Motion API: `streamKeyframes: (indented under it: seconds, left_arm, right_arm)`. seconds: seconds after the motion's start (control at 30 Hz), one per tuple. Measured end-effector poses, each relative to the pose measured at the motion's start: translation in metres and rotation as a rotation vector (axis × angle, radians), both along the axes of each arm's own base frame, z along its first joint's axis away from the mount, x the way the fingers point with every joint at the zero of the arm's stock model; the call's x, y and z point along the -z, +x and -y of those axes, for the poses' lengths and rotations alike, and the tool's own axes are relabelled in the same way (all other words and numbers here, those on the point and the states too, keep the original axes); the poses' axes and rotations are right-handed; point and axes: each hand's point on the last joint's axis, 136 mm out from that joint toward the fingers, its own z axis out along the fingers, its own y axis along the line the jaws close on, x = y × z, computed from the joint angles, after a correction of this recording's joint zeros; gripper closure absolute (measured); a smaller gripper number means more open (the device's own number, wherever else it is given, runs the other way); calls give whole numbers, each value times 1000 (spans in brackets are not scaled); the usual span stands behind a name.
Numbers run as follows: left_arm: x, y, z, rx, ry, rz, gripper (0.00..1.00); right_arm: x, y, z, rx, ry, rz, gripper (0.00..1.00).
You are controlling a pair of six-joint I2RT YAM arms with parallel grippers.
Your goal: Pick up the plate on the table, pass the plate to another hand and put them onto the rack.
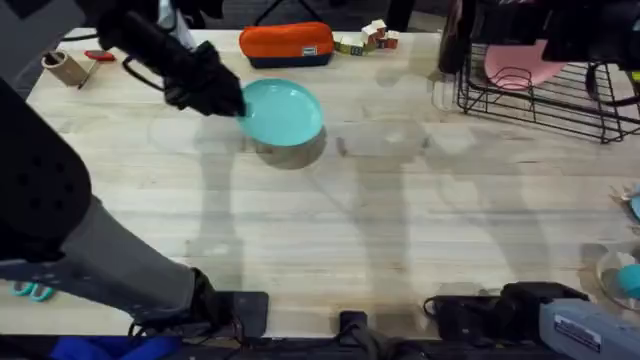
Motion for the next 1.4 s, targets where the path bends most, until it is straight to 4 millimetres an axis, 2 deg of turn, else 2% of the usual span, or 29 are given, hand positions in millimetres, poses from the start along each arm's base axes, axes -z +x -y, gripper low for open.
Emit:
streamKeyframes:
  seconds: [0.3,0.5,0.6,0.87,1.23,1.4]
  left_arm:
    - [-25,24,62,156,-66,148,958]
    - [-29,24,95,239,-83,183,958]
    - [-30,23,105,265,-90,191,958]
    - [-31,22,111,280,-99,193,958]
    - [-32,22,112,281,-105,195,958]
    - [-32,22,112,281,-105,195,958]
  right_arm:
    - [0,0,-3,73,126,-31,6]
    - [-7,2,-24,65,213,-28,6]
    - [-8,7,-39,60,270,-32,6]
    - [18,15,-72,28,314,-132,6]
    - [51,22,-86,18,318,-243,6]
    - [72,23,-103,-30,340,-323,6]
